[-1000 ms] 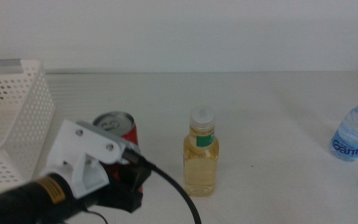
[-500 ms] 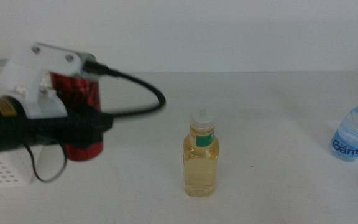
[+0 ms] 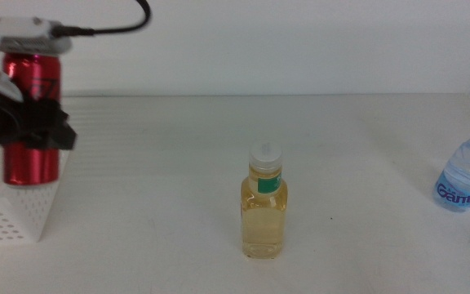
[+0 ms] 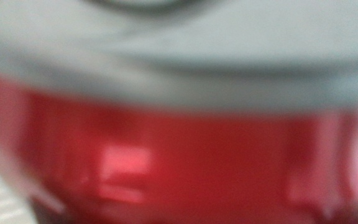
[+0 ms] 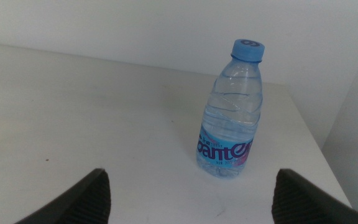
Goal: Use arms to grab the bottles and put them into the dustbin to the left of the table.
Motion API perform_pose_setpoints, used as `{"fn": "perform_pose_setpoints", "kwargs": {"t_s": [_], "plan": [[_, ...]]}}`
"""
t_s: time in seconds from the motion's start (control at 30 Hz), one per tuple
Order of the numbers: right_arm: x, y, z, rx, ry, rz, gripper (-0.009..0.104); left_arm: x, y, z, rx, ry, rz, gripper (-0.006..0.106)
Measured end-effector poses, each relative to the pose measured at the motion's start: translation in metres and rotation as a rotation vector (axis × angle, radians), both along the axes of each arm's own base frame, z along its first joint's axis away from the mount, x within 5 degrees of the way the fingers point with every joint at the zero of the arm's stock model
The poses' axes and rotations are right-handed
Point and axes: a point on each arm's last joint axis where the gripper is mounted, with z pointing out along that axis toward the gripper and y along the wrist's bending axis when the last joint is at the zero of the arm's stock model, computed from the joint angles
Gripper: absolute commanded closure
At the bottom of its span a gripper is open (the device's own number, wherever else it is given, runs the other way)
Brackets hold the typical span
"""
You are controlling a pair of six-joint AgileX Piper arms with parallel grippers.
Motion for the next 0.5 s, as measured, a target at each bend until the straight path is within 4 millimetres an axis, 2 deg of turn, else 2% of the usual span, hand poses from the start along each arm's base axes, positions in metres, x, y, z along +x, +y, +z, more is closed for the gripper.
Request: {"fn": "perform_pose_setpoints", "kwargs": {"t_s": [0.3, 0.5], "plan": [[0.0, 0.0, 0.0, 0.0, 0.0, 0.0, 0.027, 0.047, 0.049, 0.022, 0.042, 0.109, 0.098, 0.105], [0.0, 0.0, 0.0, 0.0, 0.0, 0.0, 0.027, 0.072, 0.072, 0.021, 0.05, 0.176, 0.128, 0.105]]}}
